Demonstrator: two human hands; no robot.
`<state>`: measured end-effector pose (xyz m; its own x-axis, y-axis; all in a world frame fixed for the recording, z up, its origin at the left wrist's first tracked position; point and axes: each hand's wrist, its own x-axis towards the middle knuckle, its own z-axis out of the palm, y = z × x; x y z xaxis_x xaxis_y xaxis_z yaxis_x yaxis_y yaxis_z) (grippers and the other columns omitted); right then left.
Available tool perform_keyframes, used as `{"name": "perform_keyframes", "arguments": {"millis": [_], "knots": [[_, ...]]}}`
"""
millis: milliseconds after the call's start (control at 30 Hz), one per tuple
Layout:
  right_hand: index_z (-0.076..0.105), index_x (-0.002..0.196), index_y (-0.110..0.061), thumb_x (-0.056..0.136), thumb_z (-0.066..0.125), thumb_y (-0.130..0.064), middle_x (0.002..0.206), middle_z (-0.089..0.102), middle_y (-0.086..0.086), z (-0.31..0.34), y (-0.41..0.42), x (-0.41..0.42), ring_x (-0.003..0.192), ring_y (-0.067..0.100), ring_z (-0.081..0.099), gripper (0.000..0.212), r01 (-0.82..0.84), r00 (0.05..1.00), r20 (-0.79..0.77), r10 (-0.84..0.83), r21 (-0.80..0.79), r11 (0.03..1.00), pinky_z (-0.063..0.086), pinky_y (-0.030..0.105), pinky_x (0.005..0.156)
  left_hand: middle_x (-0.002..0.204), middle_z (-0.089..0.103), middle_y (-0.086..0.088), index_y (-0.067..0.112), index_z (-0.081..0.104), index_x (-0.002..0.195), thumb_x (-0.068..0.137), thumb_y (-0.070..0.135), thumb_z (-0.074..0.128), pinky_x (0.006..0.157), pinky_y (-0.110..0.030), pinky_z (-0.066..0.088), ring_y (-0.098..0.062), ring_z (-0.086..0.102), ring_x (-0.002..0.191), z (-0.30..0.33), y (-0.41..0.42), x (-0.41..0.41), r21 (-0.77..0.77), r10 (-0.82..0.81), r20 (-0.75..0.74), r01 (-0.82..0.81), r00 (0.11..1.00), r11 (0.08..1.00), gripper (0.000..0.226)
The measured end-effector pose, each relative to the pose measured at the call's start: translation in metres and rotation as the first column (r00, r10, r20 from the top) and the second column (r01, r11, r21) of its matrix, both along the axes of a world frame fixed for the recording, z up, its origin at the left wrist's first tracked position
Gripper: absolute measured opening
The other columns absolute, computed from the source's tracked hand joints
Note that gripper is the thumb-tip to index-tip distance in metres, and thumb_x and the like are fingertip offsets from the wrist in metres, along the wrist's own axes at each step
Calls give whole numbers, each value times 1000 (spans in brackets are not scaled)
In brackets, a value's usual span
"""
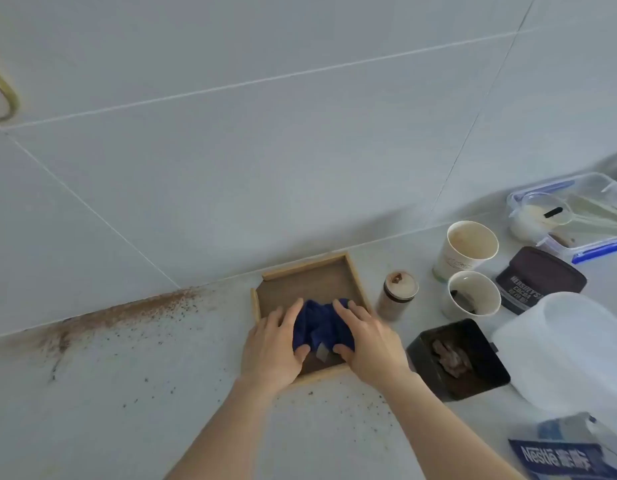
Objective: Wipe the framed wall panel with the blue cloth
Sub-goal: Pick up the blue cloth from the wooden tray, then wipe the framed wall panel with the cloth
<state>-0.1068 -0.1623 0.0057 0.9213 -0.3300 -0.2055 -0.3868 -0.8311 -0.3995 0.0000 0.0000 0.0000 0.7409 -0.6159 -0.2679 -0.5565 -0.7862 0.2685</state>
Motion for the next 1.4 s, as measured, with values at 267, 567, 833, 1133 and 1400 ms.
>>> {"name": "perform_keyframes", "arguments": {"millis": [267, 567, 833, 1133, 1400], "knots": [[62, 136, -22, 99, 57, -10, 121, 68, 5, 7, -5, 6, 107, 30, 65, 39, 43, 997, -67, -47, -59, 997, 56, 40, 85, 128, 66, 4, 29, 52, 143, 100, 28, 65, 88, -31, 51, -22, 66, 115, 3, -3, -2, 30, 104, 63, -106, 993, 994, 45], [73, 114, -22, 101, 54, -12, 114, 69, 1, 88, -1, 33, 99, 28, 63, 25, 164, 970, 176, -168, 35, 986, 40, 32, 71, 115, 69, 5, 32, 67, 121, 100, 25, 61, 74, -29, 41, -23, 66, 101, 98, 14, 37, -183, 181, 145, -153, 973, 971, 23], [71, 108, -23, 96, 54, -9, 107, 71, 1, 203, 42, 72, 98, 29, 63, 26, 204, 896, 384, -222, 87, 975, 54, 40, 78, 111, 68, 3, 30, 69, 117, 98, 20, 56, 81, -39, 54, -26, 65, 97, 215, 73, 70, -389, 270, 220, -169, 937, 906, 24], [70, 87, -36, 96, 58, -11, 82, 74, -6, 320, 156, 113, 61, 12, 66, 29, 45, 714, 537, -449, 605, 795, 51, 18, 56, 109, 72, 11, 30, 66, 119, 97, 23, 65, 82, -30, 48, -18, 66, 97, 324, 179, 98, -680, 317, 302, -30, 899, 732, 23], [71, 111, -9, 102, 59, -7, 98, 79, 13, 392, 257, 148, 87, 24, 78, 16, -298, 675, 470, -569, 879, 372, 65, 29, 66, 87, 68, 34, 45, 58, 90, 95, 23, 71, 70, -4, 49, 13, 64, 86, 385, 244, 122, -906, 278, 156, 25, 948, 423, 27]]}}
